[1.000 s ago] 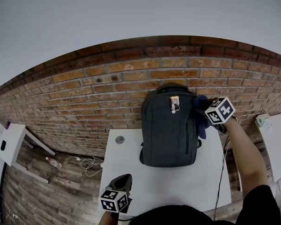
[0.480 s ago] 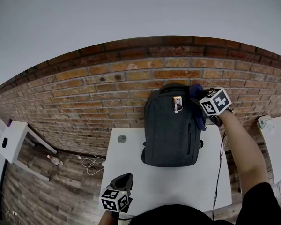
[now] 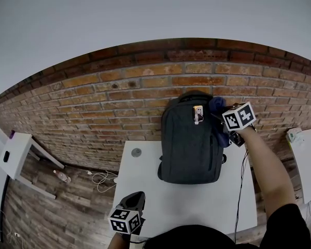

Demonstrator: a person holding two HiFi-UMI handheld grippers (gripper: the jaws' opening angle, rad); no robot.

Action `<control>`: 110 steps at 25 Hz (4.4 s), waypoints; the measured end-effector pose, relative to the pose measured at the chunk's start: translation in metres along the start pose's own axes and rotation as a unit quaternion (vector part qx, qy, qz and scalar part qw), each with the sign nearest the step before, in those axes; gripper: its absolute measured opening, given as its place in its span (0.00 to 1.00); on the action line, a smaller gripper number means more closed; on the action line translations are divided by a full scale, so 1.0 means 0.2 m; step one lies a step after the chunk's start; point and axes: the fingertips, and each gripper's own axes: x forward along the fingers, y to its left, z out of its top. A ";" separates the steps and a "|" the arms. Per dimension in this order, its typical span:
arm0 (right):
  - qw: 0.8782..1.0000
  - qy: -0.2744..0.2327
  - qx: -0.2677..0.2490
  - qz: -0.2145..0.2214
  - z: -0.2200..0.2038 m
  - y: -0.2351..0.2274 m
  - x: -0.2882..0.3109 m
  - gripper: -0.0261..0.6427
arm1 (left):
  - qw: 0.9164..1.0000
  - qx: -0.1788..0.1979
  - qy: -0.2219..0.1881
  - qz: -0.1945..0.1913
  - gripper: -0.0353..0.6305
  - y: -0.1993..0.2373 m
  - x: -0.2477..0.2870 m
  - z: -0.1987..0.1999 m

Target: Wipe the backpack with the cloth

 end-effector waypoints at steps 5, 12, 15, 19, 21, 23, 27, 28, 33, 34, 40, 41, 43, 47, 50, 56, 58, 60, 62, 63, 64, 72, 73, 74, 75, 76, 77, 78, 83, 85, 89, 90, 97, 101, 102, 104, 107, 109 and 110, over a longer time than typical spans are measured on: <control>0.997 0.054 -0.056 0.009 -0.18 0.10 0.06 0.10 | 1.000 -0.001 0.002 -0.007 0.05 -0.03 0.01 -0.01; 0.997 0.063 -0.029 0.030 -0.39 0.17 0.08 0.10 | 1.000 -0.002 0.006 -0.005 0.05 -0.02 0.00 -0.02; 0.998 0.053 -0.022 0.028 -0.41 0.18 0.08 0.10 | 1.000 0.001 0.009 -0.004 0.05 0.00 0.00 -0.02; 0.998 0.045 -0.014 0.030 -0.45 0.21 0.06 0.10 | 1.000 0.005 0.009 -0.011 0.05 -0.04 0.01 -0.01; 0.999 0.040 -0.004 0.032 -0.46 0.21 0.04 0.10 | 1.000 0.008 0.011 -0.014 0.05 -0.05 0.02 -0.01; 0.999 0.038 0.009 0.037 -0.48 0.22 0.03 0.10 | 1.000 0.010 0.012 -0.015 0.05 -0.06 0.02 -0.01; 0.997 0.034 0.037 0.059 -0.53 0.26 0.00 0.10 | 1.000 0.009 0.013 -0.015 0.05 -0.05 0.03 -0.01; 0.997 0.032 0.039 0.063 -0.54 0.27 -0.01 0.10 | 1.000 0.009 0.014 -0.015 0.05 -0.05 0.03 -0.01; 0.998 0.025 0.009 0.062 -0.62 0.35 -0.04 0.10 | 1.000 0.012 0.016 -0.020 0.05 -0.07 0.05 -0.01; 0.998 0.023 0.010 0.064 -0.65 0.37 -0.05 0.10 | 1.000 0.012 0.017 -0.021 0.05 -0.07 0.05 -0.01; 0.995 0.016 0.047 0.089 -0.80 0.48 -0.09 0.10 | 0.999 0.016 0.022 -0.025 0.05 -0.08 0.07 -0.01; 0.994 0.017 0.053 0.093 -0.83 0.50 -0.10 0.10 | 0.999 0.016 0.022 -0.025 0.05 -0.08 0.07 -0.01; 0.993 0.017 0.067 0.099 -0.89 0.52 -0.11 0.10 | 0.999 0.018 0.023 -0.027 0.05 -0.09 0.08 -0.01; 0.991 0.031 0.079 0.106 -1.04 0.59 -0.12 0.10 | 0.999 0.019 0.028 -0.028 0.05 -0.10 0.08 -0.02; 0.990 0.056 0.071 0.110 -1.16 0.63 -0.11 0.10 | 0.999 0.020 0.028 -0.028 0.05 -0.10 0.08 -0.01; 0.984 0.101 0.091 0.111 -1.43 0.70 -0.07 0.10 | 0.999 0.022 0.032 -0.030 0.05 -0.11 0.09 -0.02; 0.982 0.103 0.109 0.110 -1.47 0.71 -0.06 0.10 | 0.999 0.023 0.033 -0.030 0.05 -0.10 0.09 -0.02; 0.982 0.111 0.111 0.109 -1.52 0.73 -0.05 0.10 | 0.999 0.023 0.032 -0.030 0.05 -0.10 0.09 -0.02; 0.982 0.109 0.114 0.102 -1.55 0.75 -0.04 0.10 | 0.999 0.023 0.031 -0.029 0.05 -0.10 0.09 -0.02; 0.983 0.105 0.118 0.097 -1.56 0.75 -0.03 0.10 | 0.999 0.023 0.032 -0.030 0.05 -0.10 0.09 -0.02; 0.983 0.102 0.121 0.093 -1.56 0.75 -0.03 0.10 | 0.999 0.023 0.032 -0.031 0.05 -0.11 0.09 -0.02; 0.980 0.158 0.079 0.093 -1.77 0.87 -0.01 0.10 | 0.999 0.023 0.027 -0.034 0.05 -0.12 0.08 -0.01; 0.978 0.167 0.074 0.096 -1.80 0.89 -0.01 0.10 | 0.999 0.022 0.027 -0.033 0.05 -0.12 0.08 -0.01; 0.978 0.174 0.068 0.098 -1.83 0.91 0.00 0.10 | 0.999 0.022 0.027 -0.032 0.05 -0.11 0.07 -0.02; 0.977 0.175 0.064 0.099 -1.84 0.93 0.00 0.10 | 0.999 0.021 0.028 -0.031 0.05 -0.10 0.07 -0.02; 0.978 0.172 0.060 0.100 -1.83 0.94 0.01 0.10 | 0.999 0.021 0.029 -0.030 0.05 -0.10 0.07 -0.02; 0.979 0.166 0.058 0.101 -1.80 0.95 0.02 0.10 | 0.999 0.021 0.029 -0.029 0.05 -0.09 0.07 -0.02; 0.980 0.159 0.056 0.103 -1.77 0.95 0.03 0.10 | 0.999 0.020 0.029 -0.028 0.05 -0.09 0.06 -0.03; 0.983 0.133 0.045 0.119 -1.62 0.97 0.05 0.10 | 0.999 0.016 0.030 -0.029 0.05 -0.09 0.07 -0.04; 0.984 0.121 0.039 0.122 -1.55 0.97 0.05 0.10 | 0.999 0.014 0.028 -0.029 0.05 -0.09 0.07 -0.03; 0.988 0.090 0.034 0.123 -1.41 0.95 0.04 0.10 | 0.999 0.011 0.030 -0.028 0.05 -0.08 0.07 -0.05; 0.988 0.083 0.034 0.122 -1.37 0.94 0.03 0.10 | 0.999 0.011 0.030 -0.028 0.05 -0.08 0.07 -0.05; 0.990 0.069 0.002 0.119 -1.17 0.89 0.01 0.10 | 0.999 0.009 0.031 -0.026 0.05 -0.06 0.07 -0.05; 0.988 0.075 0.006 0.138 -1.09 0.88 -0.01 0.10 | 0.999 0.009 0.034 -0.024 0.05 -0.04 0.07 -0.06; 0.987 0.076 0.002 0.142 -1.07 0.87 -0.01 0.10 | 0.999 0.009 0.034 -0.024 0.05 -0.04 0.07 -0.06; 0.986 0.078 -0.008 0.145 -1.02 0.86 -0.02 0.10 | 0.999 0.007 0.034 -0.024 0.05 -0.04 0.07 -0.05; 0.987 0.071 -0.014 0.144 -0.93 0.83 -0.04 0.10 | 0.999 0.005 0.033 -0.024 0.05 -0.05 0.07 -0.06; 0.989 0.055 0.004 0.139 -0.86 0.79 -0.03 0.10 | 0.999 0.003 0.033 -0.024 0.05 -0.05 0.07 -0.06; 0.990 0.047 0.014 0.133 -0.82 0.76 -0.02 0.10 | 0.999 0.003 0.033 -0.024 0.05 -0.05 0.08 -0.07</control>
